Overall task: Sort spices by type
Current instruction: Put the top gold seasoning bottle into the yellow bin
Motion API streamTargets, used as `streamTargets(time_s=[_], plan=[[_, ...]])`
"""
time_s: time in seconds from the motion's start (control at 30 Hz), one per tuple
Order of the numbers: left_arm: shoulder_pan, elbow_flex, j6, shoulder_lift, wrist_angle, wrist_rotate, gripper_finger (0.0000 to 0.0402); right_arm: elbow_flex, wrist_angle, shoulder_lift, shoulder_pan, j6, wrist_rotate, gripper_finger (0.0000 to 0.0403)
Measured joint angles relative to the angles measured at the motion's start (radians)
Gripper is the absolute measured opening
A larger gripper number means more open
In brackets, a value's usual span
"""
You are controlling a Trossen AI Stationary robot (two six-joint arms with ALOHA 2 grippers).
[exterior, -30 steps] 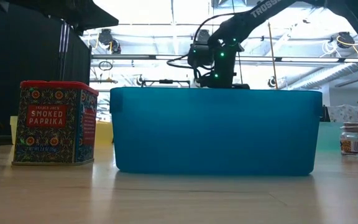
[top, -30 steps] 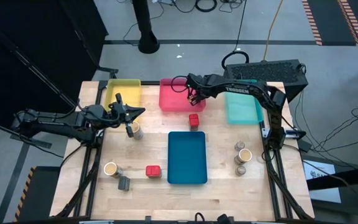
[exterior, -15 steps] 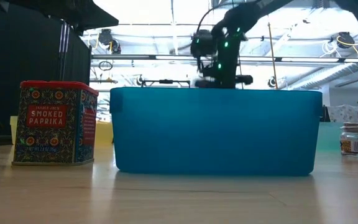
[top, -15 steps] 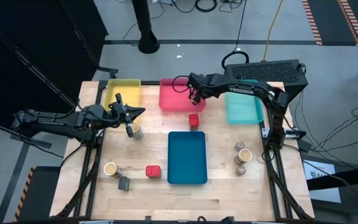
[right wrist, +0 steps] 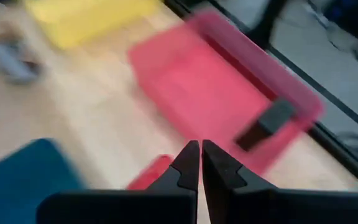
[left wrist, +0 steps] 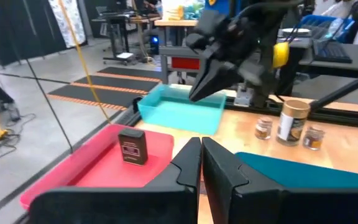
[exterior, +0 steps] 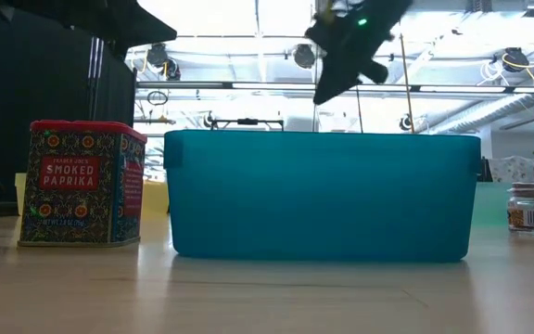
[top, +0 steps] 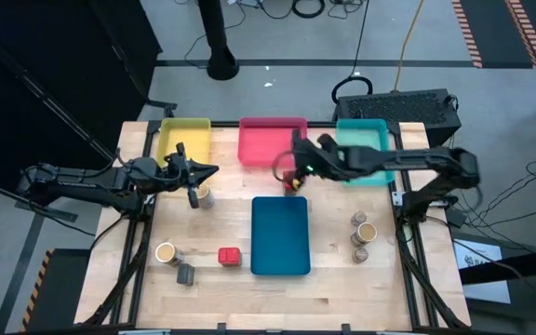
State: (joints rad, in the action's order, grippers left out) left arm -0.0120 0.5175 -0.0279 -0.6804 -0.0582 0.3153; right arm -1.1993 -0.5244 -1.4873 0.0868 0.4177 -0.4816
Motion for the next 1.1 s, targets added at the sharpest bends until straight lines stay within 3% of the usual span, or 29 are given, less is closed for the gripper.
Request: streamTargets(time_s=[0.13, 0.23, 0.43, 0.67, 1.1], plan=[[-0.009, -0.001, -0.045, 0.000, -0.004, -0.003, 0.0022, 0.215, 0.287, 0.123, -0.065, -0.062, 0.025, 0.0000], [-0.020, -0.001, -0.071, 0.000, -0.016, -0.004, 0.0022, 0.349, 0.464, 0.190, -0.100, -0.156, 0.104, 0.0000], [-0.043, -0.001, -0.107, 0.000, -0.023, -0.006, 0.0022, 0.488, 0.757, 0.257, -0.116, -0.306, 0.250, 0.0000], [-0.081, -0.001, -0.177, -0.023, -0.121, -0.028, 0.0022, 0.488, 0.852, 0.258, -0.111, -0.422, 0.251, 0.0000], [-0.175, 0.007, -0.176, -0.255, -0.409, 0.011, 0.0022, 0.428, 0.838, 0.258, -0.106, -0.487, 0.253, 0.0000]])
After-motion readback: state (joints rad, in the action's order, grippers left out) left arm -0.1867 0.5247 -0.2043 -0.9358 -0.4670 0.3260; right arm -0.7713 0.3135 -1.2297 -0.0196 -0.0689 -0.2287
